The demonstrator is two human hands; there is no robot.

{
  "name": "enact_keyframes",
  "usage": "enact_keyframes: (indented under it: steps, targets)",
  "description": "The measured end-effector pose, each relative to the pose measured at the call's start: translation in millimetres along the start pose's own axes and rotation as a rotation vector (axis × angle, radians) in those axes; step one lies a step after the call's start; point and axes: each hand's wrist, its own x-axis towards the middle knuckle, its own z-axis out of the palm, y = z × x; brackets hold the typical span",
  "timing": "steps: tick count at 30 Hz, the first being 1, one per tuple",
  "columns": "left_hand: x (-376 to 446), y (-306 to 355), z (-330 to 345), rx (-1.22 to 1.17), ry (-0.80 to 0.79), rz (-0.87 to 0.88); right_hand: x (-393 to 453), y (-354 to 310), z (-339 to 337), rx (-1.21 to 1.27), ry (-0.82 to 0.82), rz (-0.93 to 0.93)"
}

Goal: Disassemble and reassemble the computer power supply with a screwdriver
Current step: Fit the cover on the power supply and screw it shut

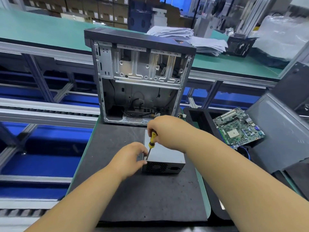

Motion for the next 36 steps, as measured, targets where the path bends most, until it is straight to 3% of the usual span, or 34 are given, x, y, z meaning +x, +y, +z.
enact_keyframes:
  steps: [4,7,12,18,24,29,32,36]
  targets:
    - [2,-1,-1,-0.005,-0.012,-0.021,10,-8,8,-0.185,0.090,0.161]
    - [3,-1,-2,-0.023,-0.023,-0.015,10,-10,18,-0.167,0.163,0.221]
    - [2,-2,-2,-0.019,-0.022,-0.019,4,-3,12,0.228,0.094,0.035]
    - [3,-3,0,-0.059,-0.010,-0.061,3,-6,24,-0.082,0.206,0.153]
    - [4,-4,1,-0.070,-0.006,-0.097,-2,-3,13,0.210,0.132,0.067]
    - [3,-2,2,-0.070,0.001,-0.114,6,-6,20,-0.023,0.190,0.298]
    - [2,-3,4,-0.079,0.001,-0.119,8,-12,29,-0.137,0.272,0.336]
    - [2,-5,5,-0.073,-0.003,-0.110,8,-11,25,0.187,0.215,0.209]
